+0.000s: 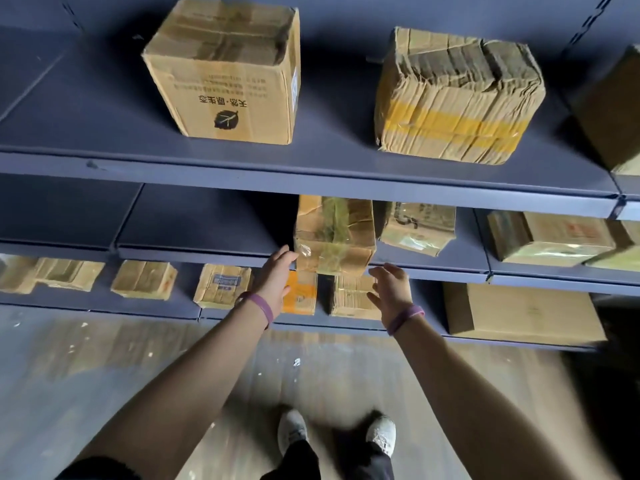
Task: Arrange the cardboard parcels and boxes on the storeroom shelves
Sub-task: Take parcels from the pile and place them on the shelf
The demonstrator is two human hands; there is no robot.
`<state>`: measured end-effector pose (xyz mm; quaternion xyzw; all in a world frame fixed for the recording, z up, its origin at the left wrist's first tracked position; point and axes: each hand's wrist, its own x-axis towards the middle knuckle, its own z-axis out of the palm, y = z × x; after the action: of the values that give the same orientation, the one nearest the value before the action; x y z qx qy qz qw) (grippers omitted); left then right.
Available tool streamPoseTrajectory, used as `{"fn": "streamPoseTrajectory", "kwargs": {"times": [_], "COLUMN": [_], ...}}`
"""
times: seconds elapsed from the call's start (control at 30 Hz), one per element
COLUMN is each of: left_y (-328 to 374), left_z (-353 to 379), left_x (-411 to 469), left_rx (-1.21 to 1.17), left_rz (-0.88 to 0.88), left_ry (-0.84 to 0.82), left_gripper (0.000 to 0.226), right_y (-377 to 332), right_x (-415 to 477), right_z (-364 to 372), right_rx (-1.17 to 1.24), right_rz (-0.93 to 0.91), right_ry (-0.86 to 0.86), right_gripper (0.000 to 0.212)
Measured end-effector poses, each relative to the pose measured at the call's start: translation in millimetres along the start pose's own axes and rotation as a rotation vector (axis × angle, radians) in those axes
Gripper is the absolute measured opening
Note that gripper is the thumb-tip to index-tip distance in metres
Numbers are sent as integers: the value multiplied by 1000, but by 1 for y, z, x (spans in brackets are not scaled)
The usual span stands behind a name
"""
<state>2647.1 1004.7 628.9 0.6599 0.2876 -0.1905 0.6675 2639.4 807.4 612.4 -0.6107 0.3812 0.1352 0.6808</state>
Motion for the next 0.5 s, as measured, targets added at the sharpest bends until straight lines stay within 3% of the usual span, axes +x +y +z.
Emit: {"fn": "streamPoseTrajectory", "kwargs": {"times": [0.2, 0.3, 0.4, 0.5], "left_y": [5, 5, 6, 8], "left_z": [10, 13, 15, 14], "left_x": [14, 21, 18, 11], "left_rx": [11, 64, 148, 173], "left_rz": [7, 7, 38, 70], "left_ry": [-21, -41, -44, -65], "left_gripper": [64, 54, 34, 52], "right_y": [-9, -10, -8, -7], "right_x": [19, 24, 26, 20], "right_z": [5, 6, 8, 9], "right_rx": [-102, -236, -369, -346], "right_rz": [-113, -224, -379, -454], "right_ry": [-48, -117, -188, -206], "right_gripper": [63, 74, 74, 67]}}
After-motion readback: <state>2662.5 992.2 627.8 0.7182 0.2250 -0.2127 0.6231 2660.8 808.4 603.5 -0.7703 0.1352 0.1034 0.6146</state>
